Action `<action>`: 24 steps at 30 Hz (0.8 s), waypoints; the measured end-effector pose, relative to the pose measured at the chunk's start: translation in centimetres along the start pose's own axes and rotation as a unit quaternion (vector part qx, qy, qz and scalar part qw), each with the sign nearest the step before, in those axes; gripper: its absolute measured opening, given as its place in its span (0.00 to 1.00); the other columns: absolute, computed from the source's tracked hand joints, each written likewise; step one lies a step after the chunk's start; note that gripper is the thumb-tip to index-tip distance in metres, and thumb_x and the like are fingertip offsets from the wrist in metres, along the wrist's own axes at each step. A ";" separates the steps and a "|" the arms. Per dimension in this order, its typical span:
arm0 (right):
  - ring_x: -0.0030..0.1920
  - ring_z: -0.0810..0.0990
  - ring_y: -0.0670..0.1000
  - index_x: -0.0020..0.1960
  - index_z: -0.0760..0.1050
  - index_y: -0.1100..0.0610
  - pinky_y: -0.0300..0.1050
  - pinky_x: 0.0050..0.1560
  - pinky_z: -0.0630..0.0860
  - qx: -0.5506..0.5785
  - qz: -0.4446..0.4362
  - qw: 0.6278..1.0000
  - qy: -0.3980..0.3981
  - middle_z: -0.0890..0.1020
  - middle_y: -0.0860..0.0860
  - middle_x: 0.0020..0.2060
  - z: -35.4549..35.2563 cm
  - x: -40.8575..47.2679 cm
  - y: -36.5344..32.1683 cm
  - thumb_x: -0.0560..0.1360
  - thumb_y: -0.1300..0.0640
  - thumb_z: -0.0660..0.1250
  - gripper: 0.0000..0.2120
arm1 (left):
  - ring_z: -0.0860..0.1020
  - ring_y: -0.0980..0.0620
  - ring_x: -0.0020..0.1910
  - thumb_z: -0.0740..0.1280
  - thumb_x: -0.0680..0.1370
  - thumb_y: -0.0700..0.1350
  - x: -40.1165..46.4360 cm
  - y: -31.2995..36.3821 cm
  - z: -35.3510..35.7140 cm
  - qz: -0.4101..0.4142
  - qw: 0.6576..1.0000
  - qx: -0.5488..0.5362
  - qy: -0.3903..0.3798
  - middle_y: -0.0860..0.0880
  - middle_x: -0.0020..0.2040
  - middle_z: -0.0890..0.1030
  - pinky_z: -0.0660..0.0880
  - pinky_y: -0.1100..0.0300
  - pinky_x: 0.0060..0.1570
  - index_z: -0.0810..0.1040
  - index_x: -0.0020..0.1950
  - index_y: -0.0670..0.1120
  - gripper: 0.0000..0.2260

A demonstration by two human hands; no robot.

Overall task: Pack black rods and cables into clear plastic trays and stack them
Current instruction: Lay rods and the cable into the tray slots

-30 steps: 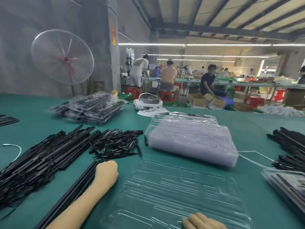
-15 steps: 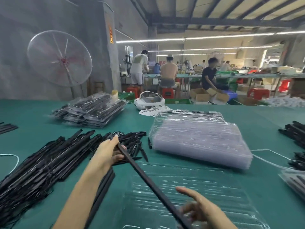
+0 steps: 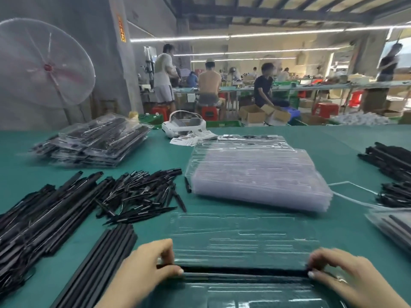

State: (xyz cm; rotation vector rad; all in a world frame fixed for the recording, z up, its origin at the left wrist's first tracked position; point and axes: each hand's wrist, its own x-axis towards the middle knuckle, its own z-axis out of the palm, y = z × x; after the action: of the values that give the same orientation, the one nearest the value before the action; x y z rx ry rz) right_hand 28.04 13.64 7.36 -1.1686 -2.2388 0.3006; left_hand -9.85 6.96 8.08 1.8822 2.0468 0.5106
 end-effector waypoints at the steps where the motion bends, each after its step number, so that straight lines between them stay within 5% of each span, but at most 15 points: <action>1: 0.32 0.76 0.35 0.37 0.80 0.45 0.26 0.36 0.72 -0.020 -0.024 0.999 0.005 0.80 0.37 0.32 0.2 0.0 0.1 0.60 0.59 0.79 0.12 | 0.74 0.63 0.41 0.73 0.70 0.58 -0.1 -0.1 -0.1 0.025 0.999 0.028 -0.009 0.59 0.42 0.77 0.71 0.66 0.44 0.71 0.37 0.54 0.13; 5: 0.32 0.77 0.36 0.39 0.82 0.45 0.29 0.32 0.74 -0.005 -0.055 0.998 -0.021 0.79 0.37 0.36 0.5 -0.4 1.0 0.61 0.60 0.79 0.12 | 0.73 0.64 0.44 0.73 0.70 0.55 0.0 0.4 0.2 0.064 0.998 0.026 0.008 0.61 0.45 0.75 0.69 0.69 0.44 0.72 0.34 0.57 0.11; 7: 0.33 0.78 0.38 0.39 0.81 0.42 0.32 0.33 0.75 -0.002 -0.037 0.999 -0.021 0.79 0.37 0.37 0.2 -0.5 1.3 0.67 0.49 0.76 0.04 | 0.72 0.64 0.43 0.72 0.72 0.55 0.1 1.1 0.7 0.063 0.997 0.037 0.017 0.58 0.41 0.74 0.69 0.68 0.45 0.71 0.35 0.57 0.12; 10: 0.36 0.75 0.36 0.36 0.77 0.42 0.30 0.35 0.72 -0.054 -0.034 0.998 0.014 0.75 0.36 0.35 0.3 -0.4 1.3 0.71 0.37 0.67 0.11 | 0.70 0.64 0.41 0.69 0.74 0.55 0.2 1.8 1.8 0.070 0.996 0.054 0.021 0.59 0.41 0.72 0.66 0.70 0.41 0.72 0.39 0.55 0.09; 17: 0.34 0.69 0.39 0.34 0.79 0.49 0.30 0.36 0.71 -0.109 -0.167 0.977 0.079 0.76 0.41 0.33 2.0 0.5 1.1 0.77 0.38 0.57 0.22 | 0.70 0.64 0.41 0.69 0.75 0.52 0.1 1.5 1.9 0.085 0.996 0.030 0.012 0.60 0.39 0.71 0.66 0.72 0.40 0.77 0.43 0.52 0.06; 21: 0.32 0.69 0.42 0.27 0.70 0.52 0.30 0.35 0.70 -0.101 -0.189 0.969 0.120 0.75 0.43 0.31 2.5 1.0 0.5 0.78 0.40 0.57 0.26 | 0.72 0.63 0.47 0.67 0.76 0.56 0.0 1.3 1.6 0.090 0.995 0.047 -0.006 0.62 0.41 0.72 0.68 0.68 0.47 0.78 0.47 0.54 0.06; 24: 0.31 0.69 0.44 0.26 0.68 0.53 0.31 0.33 0.69 -0.121 -0.208 0.961 0.136 0.75 0.43 0.30 2.5 1.3 -0.2 0.79 0.40 0.56 0.27 | 0.71 0.63 0.46 0.65 0.76 0.57 -0.1 1.7 1.6 0.088 0.993 0.077 0.012 0.63 0.40 0.71 0.63 0.73 0.40 0.76 0.46 0.56 0.07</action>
State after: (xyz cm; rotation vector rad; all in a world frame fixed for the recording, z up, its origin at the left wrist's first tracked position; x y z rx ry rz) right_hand 25.84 14.77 5.93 -0.7644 -2.2430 -0.2940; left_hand -7.63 7.08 7.42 2.1706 1.9973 0.4298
